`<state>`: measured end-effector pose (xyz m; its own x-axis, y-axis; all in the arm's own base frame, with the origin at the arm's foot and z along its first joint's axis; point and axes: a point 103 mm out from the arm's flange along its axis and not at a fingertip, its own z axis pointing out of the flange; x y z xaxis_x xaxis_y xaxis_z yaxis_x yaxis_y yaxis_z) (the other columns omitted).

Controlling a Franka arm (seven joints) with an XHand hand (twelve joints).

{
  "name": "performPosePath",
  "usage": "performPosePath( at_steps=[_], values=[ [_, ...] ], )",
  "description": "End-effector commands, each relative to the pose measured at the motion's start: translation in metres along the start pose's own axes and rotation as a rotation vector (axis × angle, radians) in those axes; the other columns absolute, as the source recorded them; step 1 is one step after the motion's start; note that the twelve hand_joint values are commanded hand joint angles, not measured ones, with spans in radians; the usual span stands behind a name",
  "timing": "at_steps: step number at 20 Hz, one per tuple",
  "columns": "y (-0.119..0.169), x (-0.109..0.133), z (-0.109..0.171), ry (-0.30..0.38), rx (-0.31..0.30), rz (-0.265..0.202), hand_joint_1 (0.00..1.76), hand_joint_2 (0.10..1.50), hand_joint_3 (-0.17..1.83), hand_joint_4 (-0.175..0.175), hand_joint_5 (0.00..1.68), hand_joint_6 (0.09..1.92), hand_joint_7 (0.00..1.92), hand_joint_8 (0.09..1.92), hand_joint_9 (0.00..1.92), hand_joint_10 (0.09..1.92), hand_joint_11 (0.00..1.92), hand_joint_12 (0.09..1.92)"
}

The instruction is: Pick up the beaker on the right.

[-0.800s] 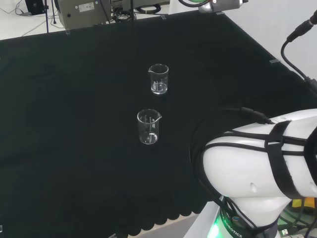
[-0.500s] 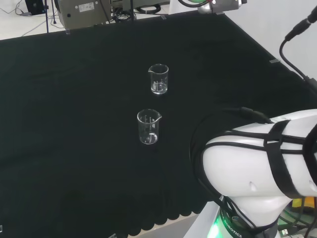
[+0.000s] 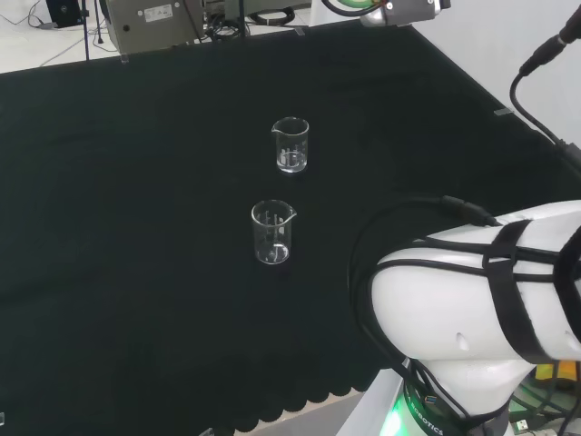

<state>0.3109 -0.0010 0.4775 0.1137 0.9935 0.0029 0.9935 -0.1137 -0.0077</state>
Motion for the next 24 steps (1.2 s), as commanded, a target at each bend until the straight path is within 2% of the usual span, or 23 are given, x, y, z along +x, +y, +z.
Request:
performPosePath(
  at_steps=[1, 5, 10, 12, 15, 18, 24],
  values=[
    [0.013, -0.011, 0.03, -0.018, 0.033, 0.058, 0.1, 1.36, 0.03, -0.003, 0.32, 0.09, 0.06, 0.51, 0.5, 0.09, 0.09, 1.36],
    [0.031, -0.016, 0.055, -0.019, 0.04, 0.062, 0.12, 1.35, 0.03, -0.003, 0.32, 0.09, 0.07, 0.51, 0.51, 0.09, 0.1, 1.36],
    [0.073, -0.028, 0.092, 0.019, 0.052, 0.044, 0.29, 1.28, 0.0, -0.004, 0.32, 0.09, 0.1, 0.52, 0.55, 0.09, 0.13, 1.37],
    [0.093, -0.035, 0.108, 0.062, 0.061, 0.038, 0.34, 1.25, -0.02, -0.004, 0.32, 0.09, 0.11, 0.53, 0.55, 0.1, 0.14, 1.36],
    [0.12, -0.041, 0.131, 0.127, 0.044, 0.022, 0.44, 1.22, -0.08, -0.003, 0.33, 0.09, 0.11, 0.55, 0.46, 0.33, 0.14, 1.37],
    [0.144, -0.041, 0.158, 0.184, 0.063, 0.011, 0.56, 1.18, -0.16, -0.002, 0.33, 0.09, 0.16, 0.59, 0.4, 0.57, 0.15, 1.37],
    [0.176, -0.032, 0.211, 0.216, 0.129, -0.024, 0.66, 1.12, -0.17, -0.001, 0.33, 0.09, 0.18, 0.62, 0.4, 0.64, 0.17, 1.37]
  ],
)
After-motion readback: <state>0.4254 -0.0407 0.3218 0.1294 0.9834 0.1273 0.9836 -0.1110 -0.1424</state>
